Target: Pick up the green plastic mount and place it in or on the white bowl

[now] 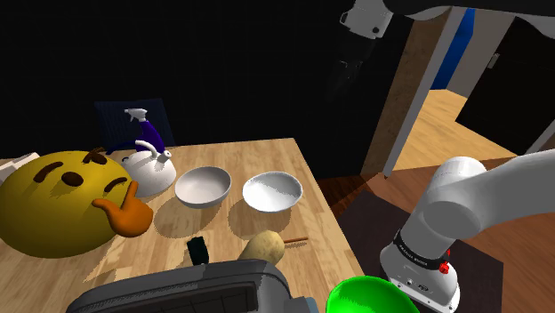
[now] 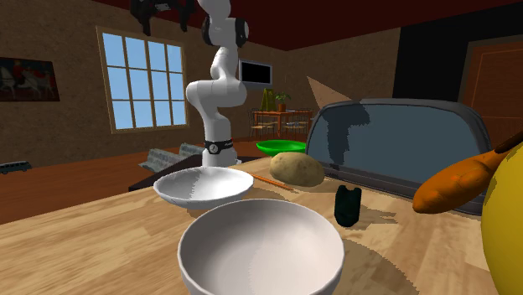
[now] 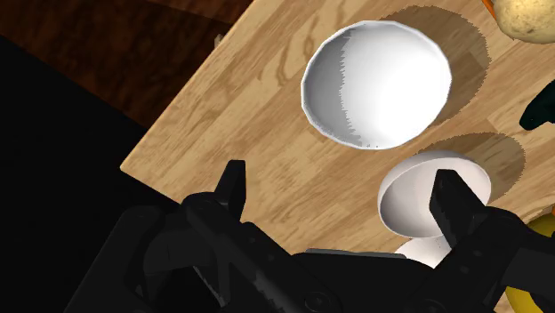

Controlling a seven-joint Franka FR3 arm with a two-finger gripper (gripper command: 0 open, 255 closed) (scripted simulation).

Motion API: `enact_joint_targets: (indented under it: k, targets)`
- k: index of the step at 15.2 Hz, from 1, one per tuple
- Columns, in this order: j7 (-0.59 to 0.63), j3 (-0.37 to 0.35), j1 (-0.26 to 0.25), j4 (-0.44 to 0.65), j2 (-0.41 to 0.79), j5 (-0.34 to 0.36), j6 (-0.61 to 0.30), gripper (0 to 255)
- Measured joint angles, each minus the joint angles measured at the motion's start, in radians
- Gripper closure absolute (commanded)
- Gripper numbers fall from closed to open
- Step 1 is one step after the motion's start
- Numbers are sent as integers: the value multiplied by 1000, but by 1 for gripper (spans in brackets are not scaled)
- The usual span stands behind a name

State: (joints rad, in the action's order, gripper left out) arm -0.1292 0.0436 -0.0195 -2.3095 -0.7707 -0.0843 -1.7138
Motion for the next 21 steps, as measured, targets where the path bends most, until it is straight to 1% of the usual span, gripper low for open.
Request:
enact_joint_targets:
  k: [2,8,16,21]
  targets:
    - [8,-10,-3,-8,4,-4,-10,0]
    - [99,-115,-40,-50,73,-43,-107,0]
    - [233,-267,-84,-52,247,-75,-262,0]
    - [328,-361,-102,-14,382,-67,-344,0]
